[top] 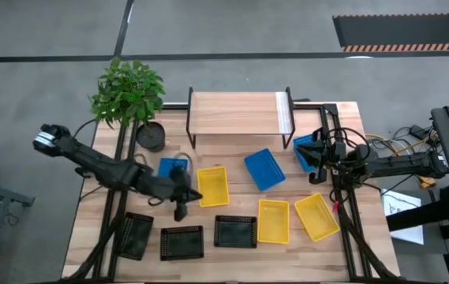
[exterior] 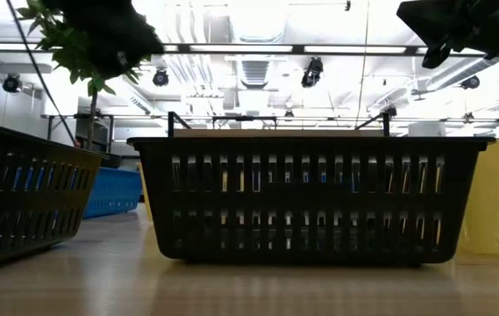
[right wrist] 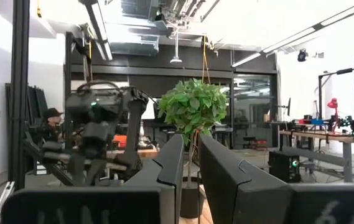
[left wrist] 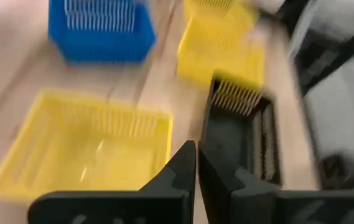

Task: Stack baskets on shelf by color
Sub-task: Put the left blue bin on the shelf

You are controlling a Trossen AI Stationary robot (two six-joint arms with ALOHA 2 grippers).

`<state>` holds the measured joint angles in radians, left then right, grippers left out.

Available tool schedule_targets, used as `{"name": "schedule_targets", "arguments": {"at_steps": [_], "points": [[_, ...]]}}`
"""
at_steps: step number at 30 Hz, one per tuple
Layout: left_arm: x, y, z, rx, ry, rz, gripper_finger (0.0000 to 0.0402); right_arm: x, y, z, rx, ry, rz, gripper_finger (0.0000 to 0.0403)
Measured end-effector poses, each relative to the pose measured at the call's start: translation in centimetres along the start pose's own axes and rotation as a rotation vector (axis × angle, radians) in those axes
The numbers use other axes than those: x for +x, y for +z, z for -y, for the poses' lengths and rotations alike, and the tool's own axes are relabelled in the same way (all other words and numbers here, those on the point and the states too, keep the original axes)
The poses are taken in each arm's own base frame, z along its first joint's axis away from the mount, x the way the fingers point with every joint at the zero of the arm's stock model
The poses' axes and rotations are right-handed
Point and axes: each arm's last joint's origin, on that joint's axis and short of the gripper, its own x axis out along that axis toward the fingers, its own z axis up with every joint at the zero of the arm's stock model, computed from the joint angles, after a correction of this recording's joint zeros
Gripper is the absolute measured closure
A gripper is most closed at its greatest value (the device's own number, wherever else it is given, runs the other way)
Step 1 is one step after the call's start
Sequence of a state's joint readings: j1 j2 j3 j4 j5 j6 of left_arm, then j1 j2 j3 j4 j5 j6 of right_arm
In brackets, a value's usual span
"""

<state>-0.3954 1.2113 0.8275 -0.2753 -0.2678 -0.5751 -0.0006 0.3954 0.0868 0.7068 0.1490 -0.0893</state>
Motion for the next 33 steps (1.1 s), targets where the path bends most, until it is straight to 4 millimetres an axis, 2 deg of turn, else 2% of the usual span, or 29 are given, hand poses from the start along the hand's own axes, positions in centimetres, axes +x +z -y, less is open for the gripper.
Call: {"name": "schedule_targets", "arguments": {"at_steps": [4,9,15,20,24,27,33], "points": [[0.3,-0.1,1.9,0.071,0.067,-0.178,0.0402,0.0,0.0,0.0,-0.018,0.0,0.0,0.036],[0.5,-1.5,3.4,0.204,0.181,-0.418,0.0402,0.0,0.0,0.0,-0.032,0.0,0.001,0.036],[1.2,-3.6,3.3,0.316,0.318,-0.634,0.0402,0.0,0.0,0.0,-0.055,-0.001,0.002,0.036],[1.7,-4.5,2.4,0.301,0.373,-0.68,0.0402,0.0,0.0,0.0,-0.06,0.0,0.002,0.036],[1.2,-4.4,1.8,0.284,0.365,-0.68,0.0396,0.0,0.1,0.0,-0.062,0.0,0.002,0.036],[0.8,-4.5,1.5,0.279,0.362,-0.676,0.037,0.0,0.1,0.0,-0.063,-0.001,0.003,0.036],[0.5,-5.3,0.4,0.311,0.421,-0.654,0.0291,0.0,0.1,0.0,-0.061,-0.001,0.002,0.036]]}}
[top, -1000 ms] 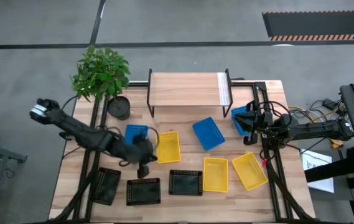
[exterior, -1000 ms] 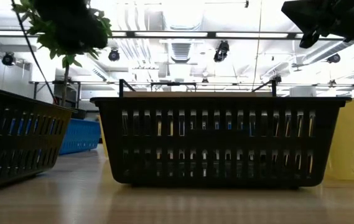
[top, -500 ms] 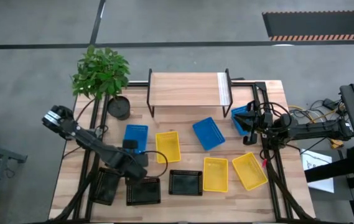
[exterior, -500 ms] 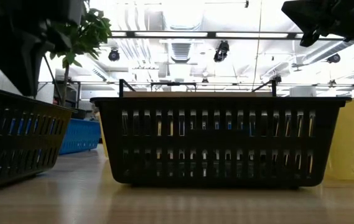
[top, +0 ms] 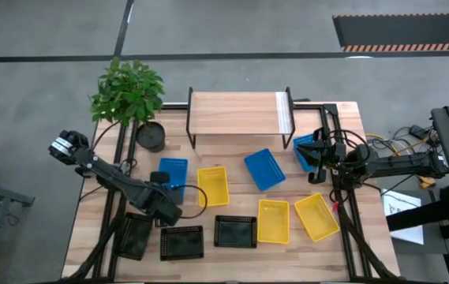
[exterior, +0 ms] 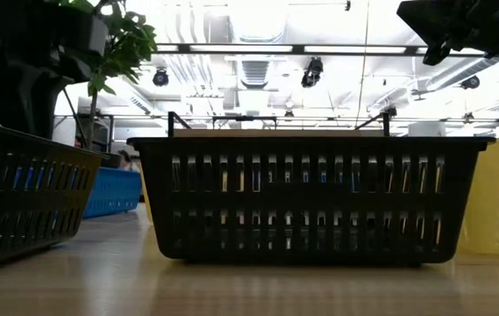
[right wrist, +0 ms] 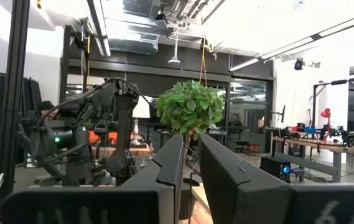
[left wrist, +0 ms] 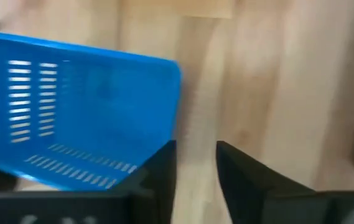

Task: Stack baskets on shelf by color
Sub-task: Put the left blue bin on the shelf

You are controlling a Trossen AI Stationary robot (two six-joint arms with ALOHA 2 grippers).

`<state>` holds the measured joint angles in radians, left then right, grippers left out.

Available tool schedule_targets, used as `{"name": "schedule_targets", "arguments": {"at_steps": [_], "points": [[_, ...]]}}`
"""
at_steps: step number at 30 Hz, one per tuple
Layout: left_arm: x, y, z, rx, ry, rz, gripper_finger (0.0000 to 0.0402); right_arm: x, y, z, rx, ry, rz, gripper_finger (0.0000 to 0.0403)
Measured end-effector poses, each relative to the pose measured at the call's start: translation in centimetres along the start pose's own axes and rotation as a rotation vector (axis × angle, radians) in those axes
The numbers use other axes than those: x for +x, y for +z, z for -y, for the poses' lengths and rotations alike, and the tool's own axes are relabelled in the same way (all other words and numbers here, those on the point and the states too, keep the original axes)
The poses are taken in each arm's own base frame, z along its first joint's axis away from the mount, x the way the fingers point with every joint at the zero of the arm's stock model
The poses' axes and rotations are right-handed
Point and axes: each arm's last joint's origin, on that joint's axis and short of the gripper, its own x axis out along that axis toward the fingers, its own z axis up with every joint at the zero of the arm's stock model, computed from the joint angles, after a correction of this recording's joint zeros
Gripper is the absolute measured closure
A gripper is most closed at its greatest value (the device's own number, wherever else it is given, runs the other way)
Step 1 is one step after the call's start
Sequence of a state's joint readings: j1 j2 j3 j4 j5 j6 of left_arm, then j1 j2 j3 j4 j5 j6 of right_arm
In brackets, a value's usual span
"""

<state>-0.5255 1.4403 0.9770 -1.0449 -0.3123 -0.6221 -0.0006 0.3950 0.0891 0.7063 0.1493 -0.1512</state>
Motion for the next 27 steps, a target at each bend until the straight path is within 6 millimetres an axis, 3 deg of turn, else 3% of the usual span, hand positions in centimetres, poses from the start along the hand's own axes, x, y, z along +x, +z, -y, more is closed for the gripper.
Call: {"name": "schedule_targets", "arguments": {"at_steps": [5,11,17,24,27], "points": [[1.4,-0.9,-0.3,0.036,0.05,-0.006,0.0254,0.0,-0.1,0.0,-0.001,0.001,-0.007,0.036],[3.1,-1.9,-0.3,0.041,0.055,-0.014,0.0259,0.0,-0.2,0.0,-0.003,0.003,-0.019,0.036],[3.8,-2.5,-0.5,0.047,0.066,-0.03,0.0298,0.0,-0.2,0.0,-0.003,0.003,-0.02,0.036],[3.8,-2.5,-0.4,0.051,0.053,-0.03,0.0385,0.0,-0.2,0.0,-0.004,0.004,-0.021,0.036],[3.5,-2.2,-0.3,0.048,0.034,-0.031,0.0396,0.0,-0.2,0.0,-0.004,0.004,-0.021,0.036]]}}
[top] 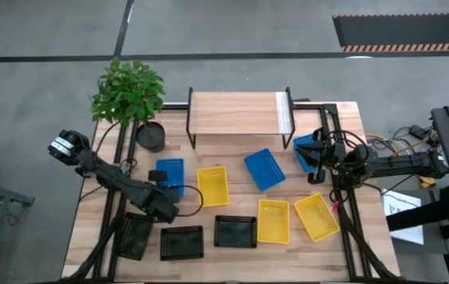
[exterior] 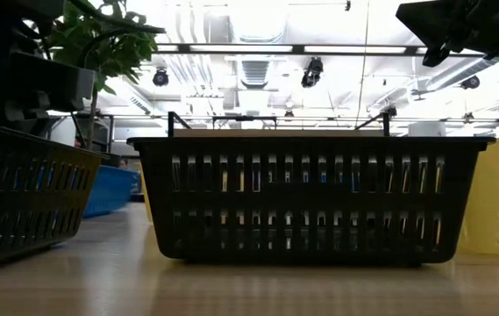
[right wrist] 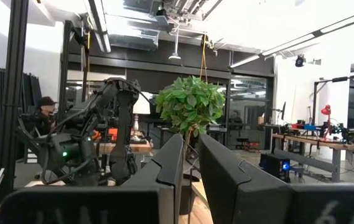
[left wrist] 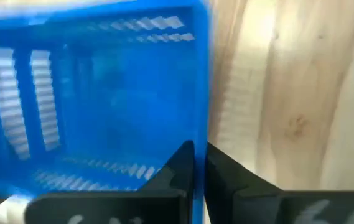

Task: Stack baskets on shelf by color
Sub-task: Put the left blue bin on the shelf

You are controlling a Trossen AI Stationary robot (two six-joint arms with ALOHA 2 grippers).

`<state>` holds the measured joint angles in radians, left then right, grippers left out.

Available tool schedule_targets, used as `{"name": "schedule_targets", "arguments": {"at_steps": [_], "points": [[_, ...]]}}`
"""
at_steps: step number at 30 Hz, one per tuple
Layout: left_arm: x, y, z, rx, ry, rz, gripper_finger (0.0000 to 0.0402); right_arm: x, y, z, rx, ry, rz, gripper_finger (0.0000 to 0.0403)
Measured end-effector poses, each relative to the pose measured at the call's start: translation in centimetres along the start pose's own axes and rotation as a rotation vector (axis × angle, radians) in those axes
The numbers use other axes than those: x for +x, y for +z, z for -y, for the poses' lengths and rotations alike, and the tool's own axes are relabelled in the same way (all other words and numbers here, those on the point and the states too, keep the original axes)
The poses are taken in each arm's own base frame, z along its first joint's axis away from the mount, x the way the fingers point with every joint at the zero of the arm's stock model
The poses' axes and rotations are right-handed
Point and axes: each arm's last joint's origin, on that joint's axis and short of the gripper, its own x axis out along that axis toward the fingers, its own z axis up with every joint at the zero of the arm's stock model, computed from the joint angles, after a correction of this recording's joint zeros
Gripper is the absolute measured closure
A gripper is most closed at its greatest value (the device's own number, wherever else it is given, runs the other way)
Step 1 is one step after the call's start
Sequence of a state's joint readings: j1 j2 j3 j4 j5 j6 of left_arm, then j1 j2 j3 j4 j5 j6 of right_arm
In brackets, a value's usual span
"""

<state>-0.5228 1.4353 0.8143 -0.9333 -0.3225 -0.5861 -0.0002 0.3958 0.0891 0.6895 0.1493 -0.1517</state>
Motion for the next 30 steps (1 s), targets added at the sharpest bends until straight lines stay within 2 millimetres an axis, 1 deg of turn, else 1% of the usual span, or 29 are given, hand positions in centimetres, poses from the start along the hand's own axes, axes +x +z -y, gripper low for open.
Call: {"name": "schedule_targets", "arguments": {"at_steps": [3,6,11,16,19,22,26,30], "points": [[-0.7,0.6,0.2,-0.01,-0.024,0.023,0.04,0.0,0.0,0.0,-0.001,0.0,0.0,0.036],[-2.2,1.8,0.4,-0.015,-0.062,0.069,0.04,0.0,0.0,0.0,-0.001,0.0,-0.001,0.036],[-5.8,4.2,0.5,-0.049,-0.106,0.182,0.0401,0.0,-0.1,0.0,0.0,0.001,-0.005,0.036],[-9.5,6.3,0.0,-0.091,-0.081,0.343,0.0401,0.0,-0.1,0.0,0.005,0.001,-0.006,0.036],[-11.5,7.5,-0.2,-0.076,-0.068,0.447,0.0401,0.0,-0.1,0.0,0.009,0.001,-0.006,0.036],[-13.1,8.5,-0.4,-0.03,-0.035,0.559,0.0401,0.0,-0.1,0.0,0.01,0.001,-0.006,0.036],[-14.4,9.7,-1.1,0.029,0.069,0.677,0.0401,0.0,-0.1,0.0,0.009,0.001,-0.006,0.036],[-14.3,11.1,-2.8,0.023,0.179,0.724,0.0401,0.0,-0.1,0.0,0.01,0.001,-0.006,0.036]]}}
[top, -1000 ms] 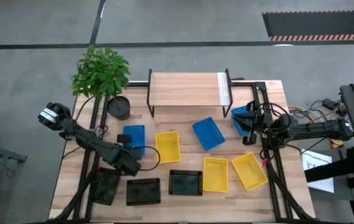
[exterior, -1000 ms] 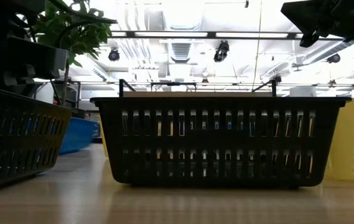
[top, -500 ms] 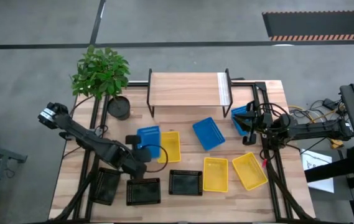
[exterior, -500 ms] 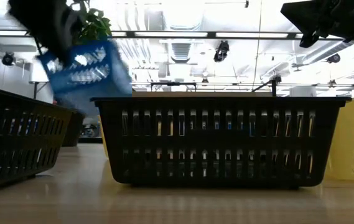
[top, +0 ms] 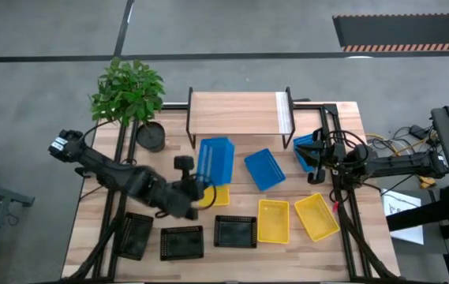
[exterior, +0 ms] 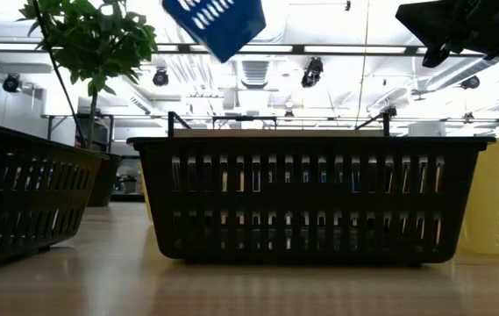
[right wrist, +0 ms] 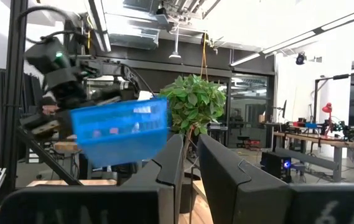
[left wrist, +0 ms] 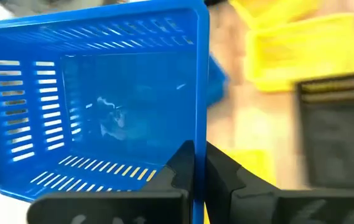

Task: Stack baskets on shelf by color
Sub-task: Put the left blue bin on the shelf

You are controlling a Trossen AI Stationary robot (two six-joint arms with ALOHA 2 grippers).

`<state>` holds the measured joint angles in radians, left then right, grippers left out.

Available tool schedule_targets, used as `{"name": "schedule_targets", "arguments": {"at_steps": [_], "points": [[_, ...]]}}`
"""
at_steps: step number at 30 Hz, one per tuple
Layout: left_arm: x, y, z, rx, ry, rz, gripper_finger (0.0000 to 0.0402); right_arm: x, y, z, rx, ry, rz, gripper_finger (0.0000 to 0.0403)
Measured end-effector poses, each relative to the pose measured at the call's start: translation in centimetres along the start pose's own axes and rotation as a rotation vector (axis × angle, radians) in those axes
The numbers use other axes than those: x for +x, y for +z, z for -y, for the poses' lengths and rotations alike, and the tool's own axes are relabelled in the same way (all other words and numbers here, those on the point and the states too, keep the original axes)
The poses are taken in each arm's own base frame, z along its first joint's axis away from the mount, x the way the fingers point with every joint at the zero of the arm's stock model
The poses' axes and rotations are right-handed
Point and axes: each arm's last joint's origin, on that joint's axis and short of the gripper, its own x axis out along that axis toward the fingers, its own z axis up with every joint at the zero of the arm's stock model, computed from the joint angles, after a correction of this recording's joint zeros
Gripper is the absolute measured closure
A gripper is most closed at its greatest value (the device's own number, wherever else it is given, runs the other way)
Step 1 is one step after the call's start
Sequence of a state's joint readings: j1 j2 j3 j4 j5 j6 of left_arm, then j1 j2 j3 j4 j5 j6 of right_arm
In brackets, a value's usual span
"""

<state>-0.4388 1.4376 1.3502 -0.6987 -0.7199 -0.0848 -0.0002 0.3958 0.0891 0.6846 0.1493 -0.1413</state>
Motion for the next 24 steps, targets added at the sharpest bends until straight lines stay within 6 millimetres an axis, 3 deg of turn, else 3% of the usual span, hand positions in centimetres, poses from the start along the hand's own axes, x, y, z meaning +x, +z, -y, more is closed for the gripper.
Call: {"name": "schedule_targets", "arguments": {"at_steps": [13,24], "points": [[5.7,-0.7,-8.9,-0.024,0.171,-0.122,0.0401,0.0,0.0,0.0,0.0,-0.001,0.0,0.036],[7.9,-1.2,-12.9,-0.026,0.191,-0.072,0.0402,0.0,0.0,0.0,-0.009,-0.009,-0.004,0.036]]}}
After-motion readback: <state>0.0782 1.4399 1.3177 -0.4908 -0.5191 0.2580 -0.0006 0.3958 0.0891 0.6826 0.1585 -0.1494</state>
